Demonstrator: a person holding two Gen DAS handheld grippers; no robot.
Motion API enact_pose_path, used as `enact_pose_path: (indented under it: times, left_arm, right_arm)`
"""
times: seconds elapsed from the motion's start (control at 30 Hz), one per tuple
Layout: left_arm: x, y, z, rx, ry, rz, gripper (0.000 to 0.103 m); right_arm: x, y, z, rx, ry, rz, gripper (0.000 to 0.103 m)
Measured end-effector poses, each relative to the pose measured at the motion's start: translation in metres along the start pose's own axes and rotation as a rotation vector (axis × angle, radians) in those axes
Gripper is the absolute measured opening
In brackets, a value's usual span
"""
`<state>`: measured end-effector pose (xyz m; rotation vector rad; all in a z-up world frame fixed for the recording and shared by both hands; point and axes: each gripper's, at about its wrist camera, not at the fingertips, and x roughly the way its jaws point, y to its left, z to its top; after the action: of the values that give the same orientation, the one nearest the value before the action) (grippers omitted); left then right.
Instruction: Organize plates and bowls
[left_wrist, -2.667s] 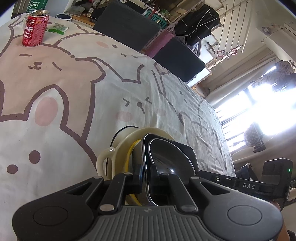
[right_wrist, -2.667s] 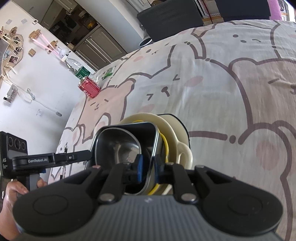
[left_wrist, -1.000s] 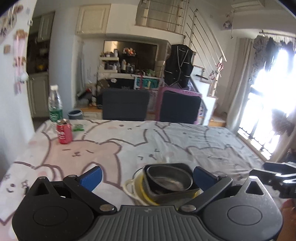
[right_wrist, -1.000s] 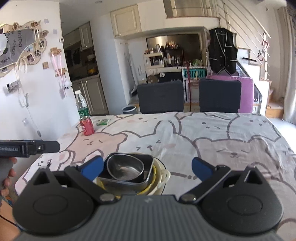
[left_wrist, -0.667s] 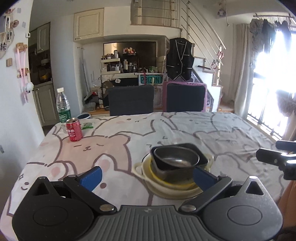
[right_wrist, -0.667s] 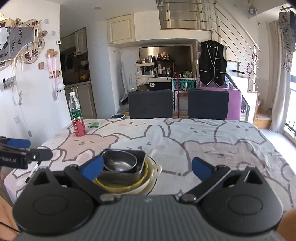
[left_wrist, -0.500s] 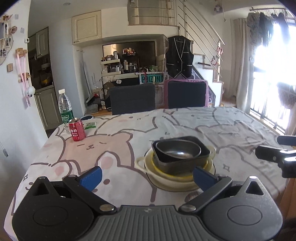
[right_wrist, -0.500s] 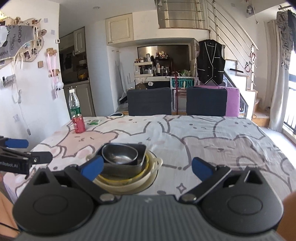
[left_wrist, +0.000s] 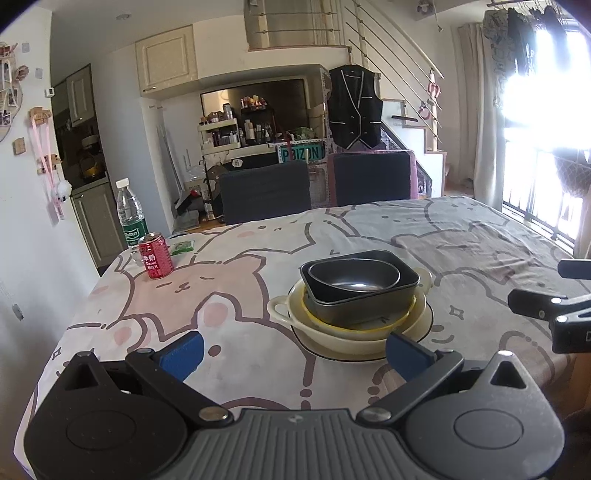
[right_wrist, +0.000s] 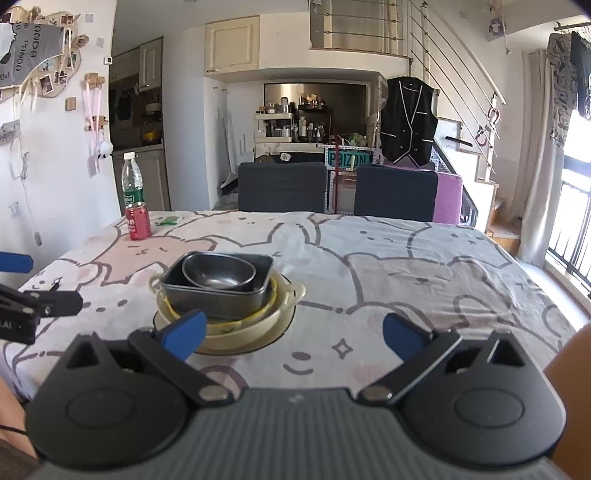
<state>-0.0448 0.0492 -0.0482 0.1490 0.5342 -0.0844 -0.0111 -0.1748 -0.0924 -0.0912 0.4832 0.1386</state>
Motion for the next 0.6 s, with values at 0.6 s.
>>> enact_pose_path:
  times: [0.6]
  left_arm:
    - [0.0019,-0.0012,-0.0025,0.0,-0.004,0.018,0.103]
  right_arm:
    - [-0.0016,-0.0003,-0.0043,0.012,-0.022,-0.005,0.103]
